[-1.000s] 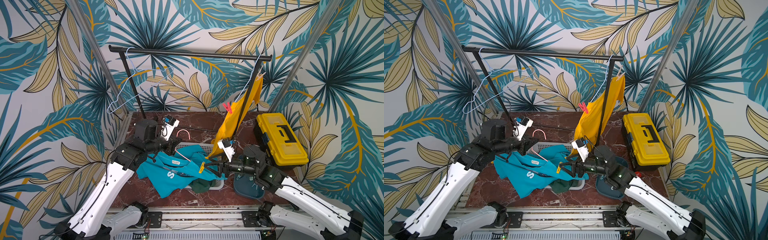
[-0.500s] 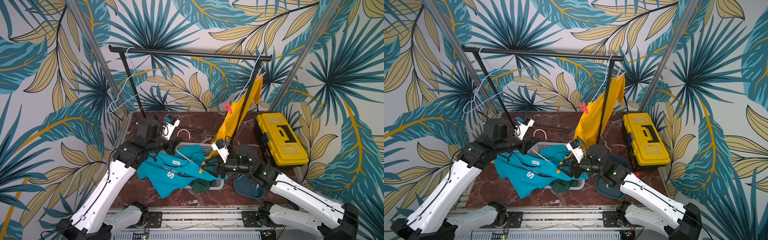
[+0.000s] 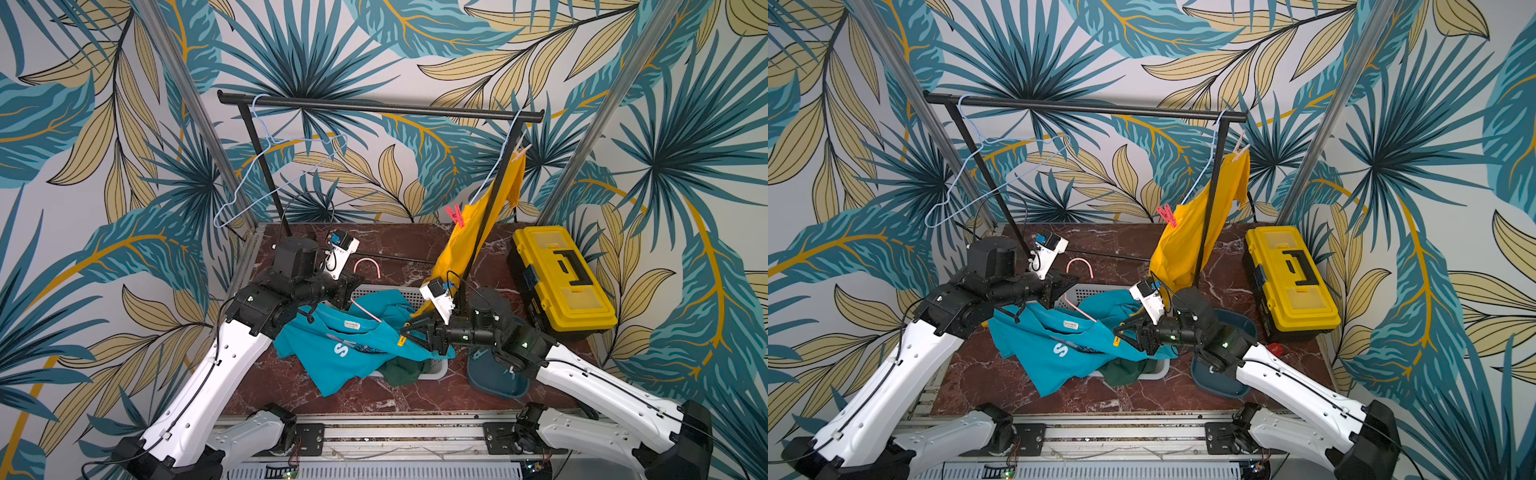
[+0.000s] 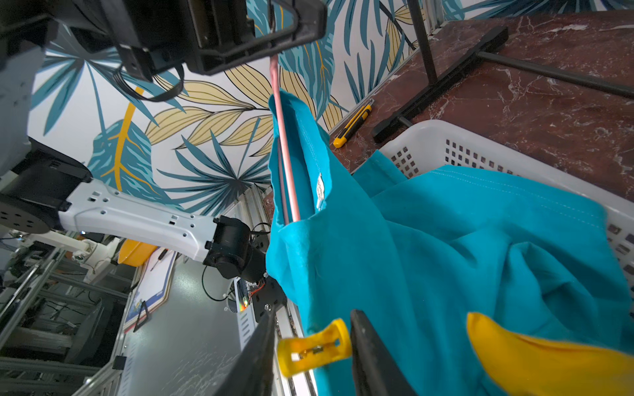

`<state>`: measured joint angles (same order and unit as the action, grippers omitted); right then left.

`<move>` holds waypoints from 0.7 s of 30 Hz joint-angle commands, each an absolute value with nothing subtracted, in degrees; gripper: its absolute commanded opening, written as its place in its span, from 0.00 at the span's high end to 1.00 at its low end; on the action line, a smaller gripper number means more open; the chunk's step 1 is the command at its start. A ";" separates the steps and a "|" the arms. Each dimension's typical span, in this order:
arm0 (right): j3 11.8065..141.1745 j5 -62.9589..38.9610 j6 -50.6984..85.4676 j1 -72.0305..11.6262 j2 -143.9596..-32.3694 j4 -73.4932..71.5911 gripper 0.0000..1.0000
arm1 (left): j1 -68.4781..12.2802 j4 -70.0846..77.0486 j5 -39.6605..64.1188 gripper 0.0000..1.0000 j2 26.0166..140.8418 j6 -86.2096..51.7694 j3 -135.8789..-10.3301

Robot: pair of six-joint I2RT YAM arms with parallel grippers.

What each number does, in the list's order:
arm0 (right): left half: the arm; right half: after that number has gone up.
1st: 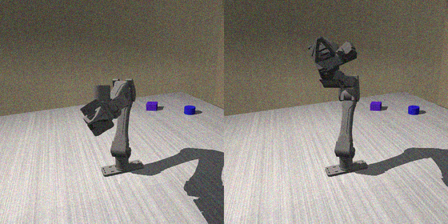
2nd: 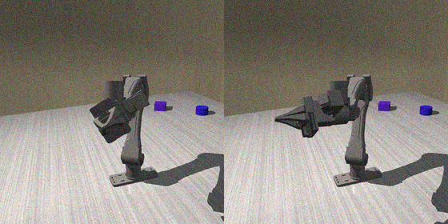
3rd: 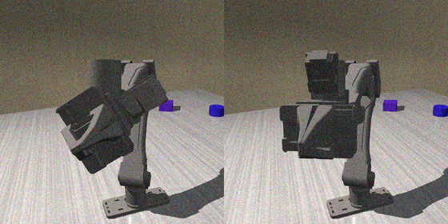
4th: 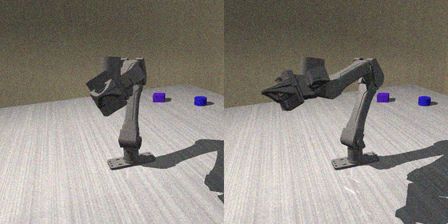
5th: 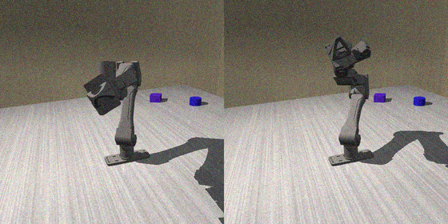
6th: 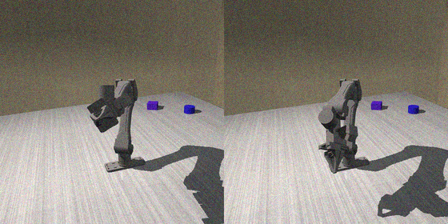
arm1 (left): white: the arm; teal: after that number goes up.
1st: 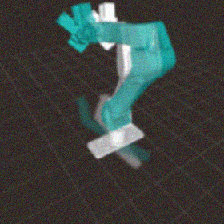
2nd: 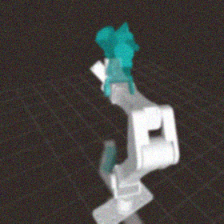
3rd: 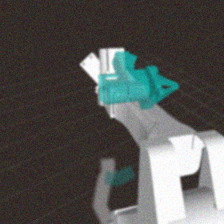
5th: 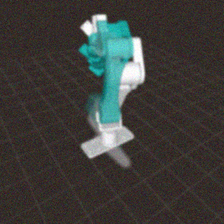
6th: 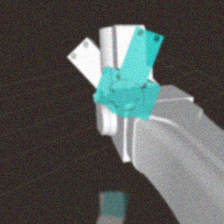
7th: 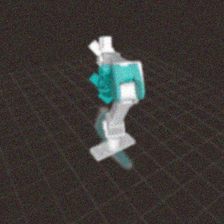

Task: Remove the clothespins securing t-shirts to the hanger
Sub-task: Remove the clothespin from the hanger.

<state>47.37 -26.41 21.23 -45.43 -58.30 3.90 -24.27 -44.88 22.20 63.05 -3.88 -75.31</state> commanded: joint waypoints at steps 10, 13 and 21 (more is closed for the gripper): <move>46.67 -26.02 20.92 -45.70 -57.49 3.29 0.54 | -23.91 -44.29 22.70 1.00 62.84 -3.84 -77.75; 46.64 -25.93 20.66 -45.66 -57.35 3.35 0.49 | -23.99 -44.30 22.77 1.00 63.01 -3.79 -77.74; 46.95 -27.13 20.73 -45.70 -58.96 3.43 0.52 | -24.00 -44.30 22.76 1.00 63.19 -3.57 -78.00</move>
<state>47.35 -26.44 21.26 -45.43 -58.11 3.31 -24.27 -44.88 22.26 63.11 -3.88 -75.31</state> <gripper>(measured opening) 0.488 0.058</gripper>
